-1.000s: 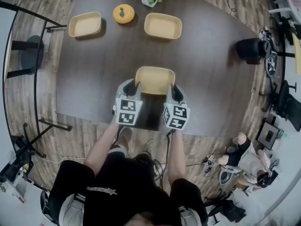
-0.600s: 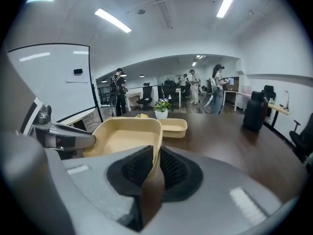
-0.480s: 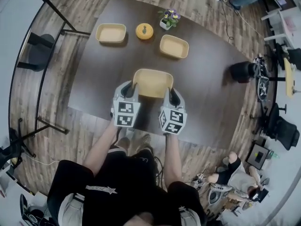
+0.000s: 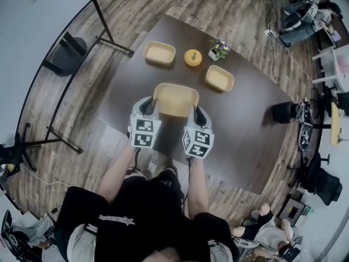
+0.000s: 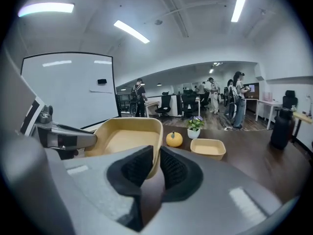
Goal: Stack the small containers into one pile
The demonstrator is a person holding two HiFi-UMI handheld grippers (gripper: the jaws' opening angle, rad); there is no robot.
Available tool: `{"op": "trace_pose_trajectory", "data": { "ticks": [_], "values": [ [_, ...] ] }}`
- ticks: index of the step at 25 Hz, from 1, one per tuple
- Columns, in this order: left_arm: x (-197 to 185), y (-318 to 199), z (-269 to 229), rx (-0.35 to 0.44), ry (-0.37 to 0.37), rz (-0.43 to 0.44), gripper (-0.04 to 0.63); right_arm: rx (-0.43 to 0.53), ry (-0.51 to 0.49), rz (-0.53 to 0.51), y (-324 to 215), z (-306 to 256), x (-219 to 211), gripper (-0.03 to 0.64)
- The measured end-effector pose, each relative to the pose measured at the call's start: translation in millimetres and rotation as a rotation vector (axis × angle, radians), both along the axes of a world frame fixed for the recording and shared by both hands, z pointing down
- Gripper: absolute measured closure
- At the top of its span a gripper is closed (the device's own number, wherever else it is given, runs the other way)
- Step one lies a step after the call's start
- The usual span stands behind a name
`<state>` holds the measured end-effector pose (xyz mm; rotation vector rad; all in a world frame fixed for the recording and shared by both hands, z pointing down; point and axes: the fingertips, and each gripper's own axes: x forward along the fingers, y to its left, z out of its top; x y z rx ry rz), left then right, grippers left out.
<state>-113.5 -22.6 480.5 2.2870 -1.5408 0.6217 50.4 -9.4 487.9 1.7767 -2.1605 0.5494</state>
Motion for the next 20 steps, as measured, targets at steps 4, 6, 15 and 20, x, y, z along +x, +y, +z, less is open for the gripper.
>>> {"op": "trace_pose_trajectory", "data": {
  "ticks": [4, 6, 15, 20],
  "values": [
    [-28, -13, -6, 0.004, -0.023, -0.039, 0.529, 0.019, -0.02, -0.047, -20, -9, -27, 0.568],
    [-37, -22, -8, 0.007, -0.025, -0.051, 0.529, 0.023, -0.025, -0.06, -31, -10, -37, 0.568],
    [-73, -111, 2, -0.006, -0.046, -0.051, 0.532, -0.002, -0.06, -0.046, -116, 9, -72, 0.568],
    [-85, -162, 28, -0.047, -0.051, -0.045, 0.535, -0.053, -0.066, -0.032, -163, 38, -85, 0.568]
  ]
}}
